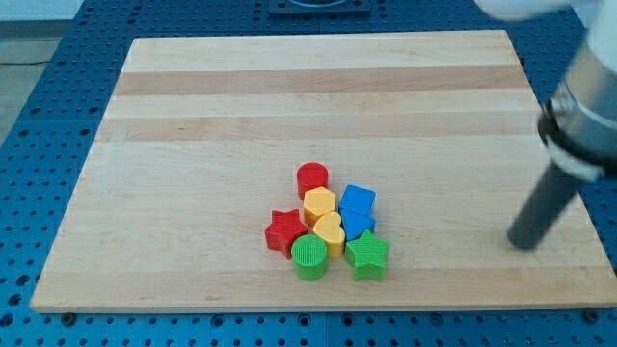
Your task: Place the arm towards the bottom left side of the green circle
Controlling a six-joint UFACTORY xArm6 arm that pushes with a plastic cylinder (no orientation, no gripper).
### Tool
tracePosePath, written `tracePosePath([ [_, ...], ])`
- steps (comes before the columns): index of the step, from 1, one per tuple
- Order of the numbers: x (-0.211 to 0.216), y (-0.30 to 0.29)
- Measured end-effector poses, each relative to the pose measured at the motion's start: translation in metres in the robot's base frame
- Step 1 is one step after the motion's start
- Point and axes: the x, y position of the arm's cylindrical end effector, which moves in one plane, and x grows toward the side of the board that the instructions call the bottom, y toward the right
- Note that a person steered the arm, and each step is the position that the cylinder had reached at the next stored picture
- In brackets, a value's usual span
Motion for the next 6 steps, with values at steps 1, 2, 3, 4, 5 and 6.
tracePosePath([
  [1, 0.033, -0.037],
  [2, 0.032, -0.099],
  [3, 0.033, -0.166],
  [4, 0.032, -0.208],
  [5, 0.028, -0.238],
  [6, 0.02, -0.243],
])
